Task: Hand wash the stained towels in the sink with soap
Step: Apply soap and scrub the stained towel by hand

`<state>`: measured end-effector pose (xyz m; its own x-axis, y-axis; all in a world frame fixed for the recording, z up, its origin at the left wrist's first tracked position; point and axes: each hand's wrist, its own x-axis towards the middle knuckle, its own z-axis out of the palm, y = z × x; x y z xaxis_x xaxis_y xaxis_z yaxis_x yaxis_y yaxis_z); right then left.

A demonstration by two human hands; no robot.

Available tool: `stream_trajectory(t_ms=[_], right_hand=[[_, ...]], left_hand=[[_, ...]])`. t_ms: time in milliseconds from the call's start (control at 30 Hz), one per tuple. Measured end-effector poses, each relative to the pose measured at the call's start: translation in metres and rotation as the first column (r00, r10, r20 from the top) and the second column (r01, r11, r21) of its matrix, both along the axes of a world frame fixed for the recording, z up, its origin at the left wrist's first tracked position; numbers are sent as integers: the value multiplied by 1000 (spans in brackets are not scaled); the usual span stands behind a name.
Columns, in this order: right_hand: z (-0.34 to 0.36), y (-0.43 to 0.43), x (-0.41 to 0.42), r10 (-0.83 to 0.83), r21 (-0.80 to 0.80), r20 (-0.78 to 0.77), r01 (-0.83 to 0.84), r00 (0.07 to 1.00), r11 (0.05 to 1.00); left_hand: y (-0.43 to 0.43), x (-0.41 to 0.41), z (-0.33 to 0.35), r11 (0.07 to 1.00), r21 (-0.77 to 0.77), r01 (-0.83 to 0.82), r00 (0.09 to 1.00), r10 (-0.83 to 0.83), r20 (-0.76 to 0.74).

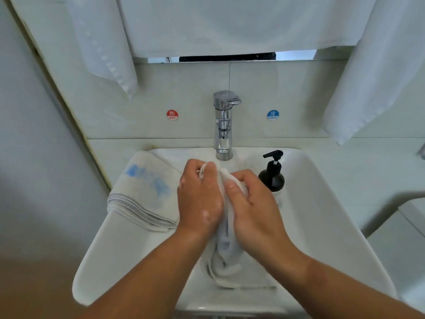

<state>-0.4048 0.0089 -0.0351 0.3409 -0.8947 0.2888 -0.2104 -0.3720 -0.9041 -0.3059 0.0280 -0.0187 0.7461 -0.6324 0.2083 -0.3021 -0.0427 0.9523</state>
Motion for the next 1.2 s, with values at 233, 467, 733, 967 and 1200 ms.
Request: stream_trajectory(t_ms=[233, 467, 733, 967, 1200], right_hand=[[2, -19, -5, -82, 190, 53, 71, 995, 979], [17, -17, 0, -87, -77, 32, 89, 996, 993], [9, 13, -2, 55, -88, 22, -53, 998, 995], [3, -15, -5, -84, 97, 59, 78, 995, 992], [18, -13, -3, -77, -68, 67, 82, 995, 994]], left_hand=[[8, -17, 8, 984, 21, 178, 960, -179, 214], [18, -26, -11, 992, -20, 128, 987, -126, 95], [6, -6, -10, 1000, -14, 6, 1000, -6, 19], [19, -25, 10, 989, -62, 134, 979, -122, 160], [26, -33, -2, 993, -38, 109, 993, -108, 38]])
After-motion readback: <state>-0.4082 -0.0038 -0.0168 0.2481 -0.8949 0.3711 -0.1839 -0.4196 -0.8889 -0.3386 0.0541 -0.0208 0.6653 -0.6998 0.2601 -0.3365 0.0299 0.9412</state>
